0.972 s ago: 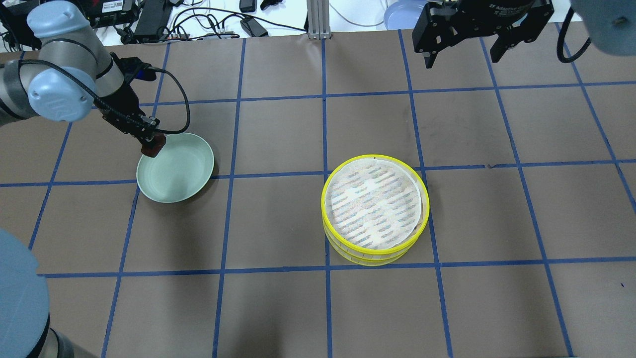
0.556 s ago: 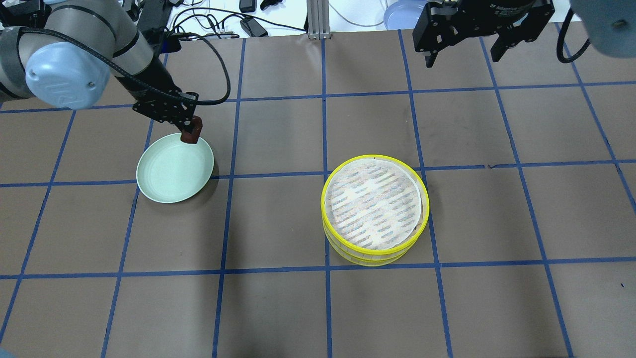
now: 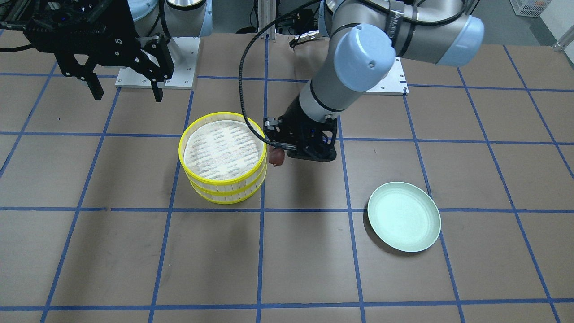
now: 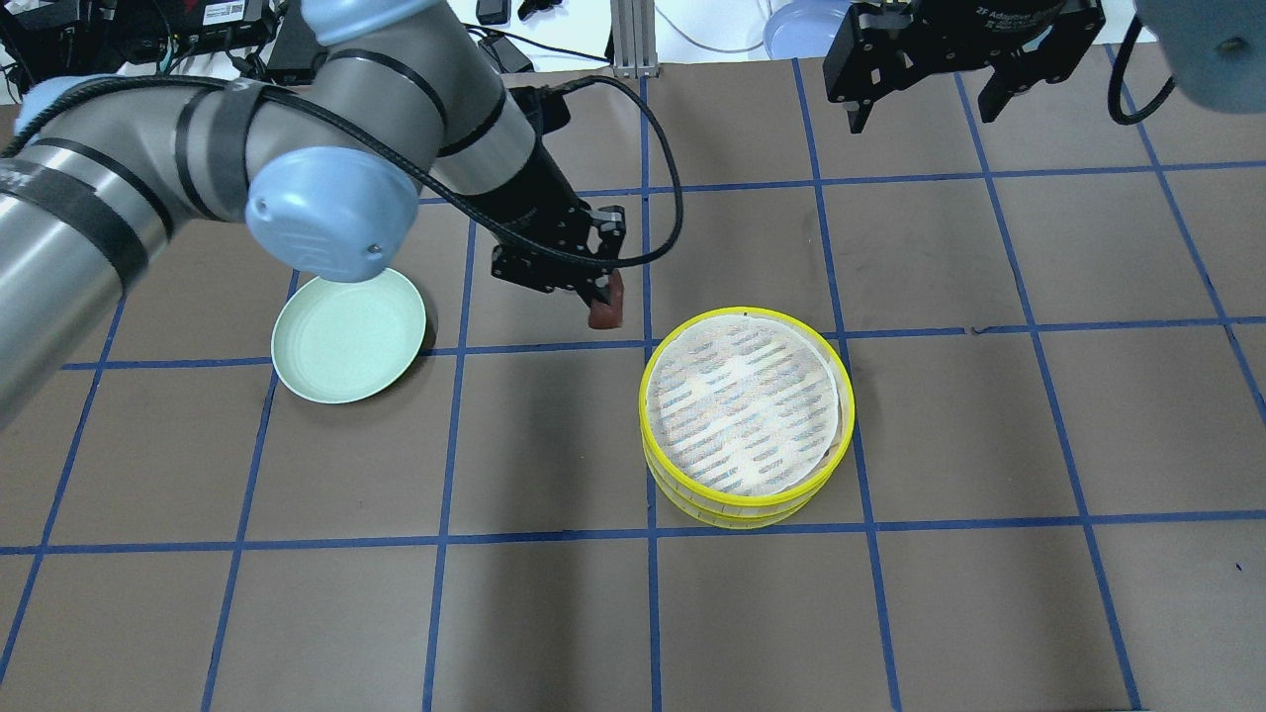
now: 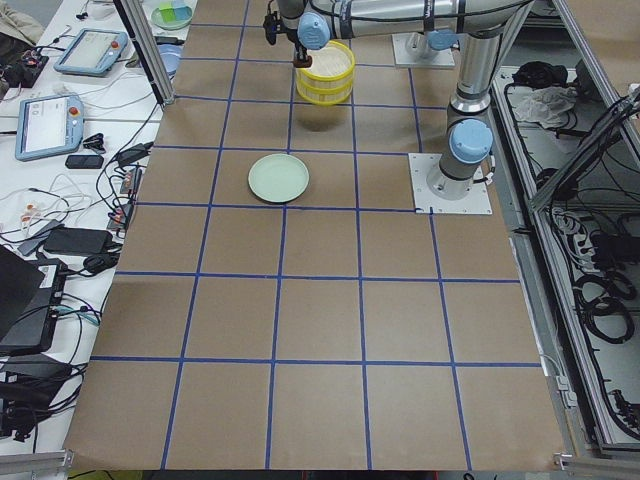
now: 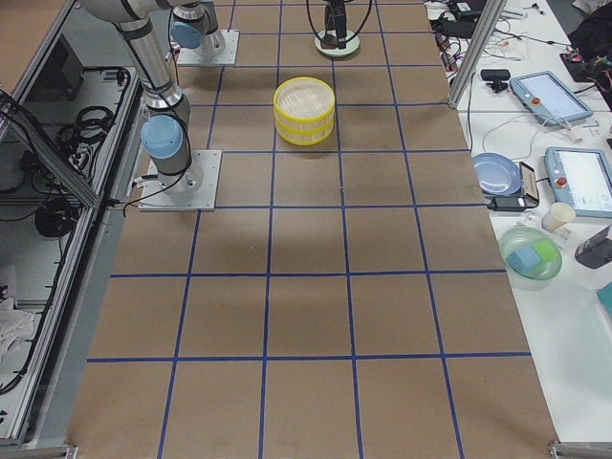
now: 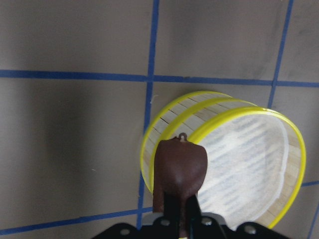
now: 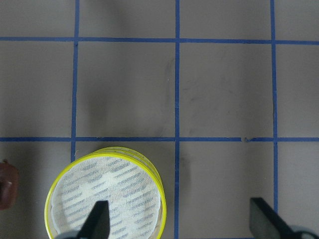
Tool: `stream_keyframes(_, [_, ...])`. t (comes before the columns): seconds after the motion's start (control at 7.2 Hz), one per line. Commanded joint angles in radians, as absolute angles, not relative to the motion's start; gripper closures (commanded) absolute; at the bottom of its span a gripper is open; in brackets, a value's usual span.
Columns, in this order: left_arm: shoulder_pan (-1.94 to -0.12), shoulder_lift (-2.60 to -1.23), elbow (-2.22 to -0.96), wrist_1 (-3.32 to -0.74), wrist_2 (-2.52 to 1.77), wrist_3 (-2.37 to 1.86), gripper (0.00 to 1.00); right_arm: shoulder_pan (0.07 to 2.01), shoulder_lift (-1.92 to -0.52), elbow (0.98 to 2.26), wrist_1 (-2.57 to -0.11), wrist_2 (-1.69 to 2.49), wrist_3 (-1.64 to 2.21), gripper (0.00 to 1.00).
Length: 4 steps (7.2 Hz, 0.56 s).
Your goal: Stack buns with steamer
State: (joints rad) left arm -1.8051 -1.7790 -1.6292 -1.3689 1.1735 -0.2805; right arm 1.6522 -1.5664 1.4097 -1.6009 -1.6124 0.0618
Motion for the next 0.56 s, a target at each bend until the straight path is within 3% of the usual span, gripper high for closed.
stream_keyframes(0.0, [-1.865,-1.798,-1.698,-1.332,1.028,-0.324,1.00,1.652,-1.568,1.410,-1.603,-1.612,0.063,0.00])
stream_keyframes(0.28, [-1.876,-1.815,-1.732,-1.335,1.038,-0.319,1.00,1.652,-1.566,1.410,-1.611,-1.612,0.063,0.00])
stream_keyframes(0.42, [-1.876,-1.828,-1.738,-1.333,1.040,-0.319,0.85,1.652,-1.566,1.411,-1.611,-1.612,0.063,0.00])
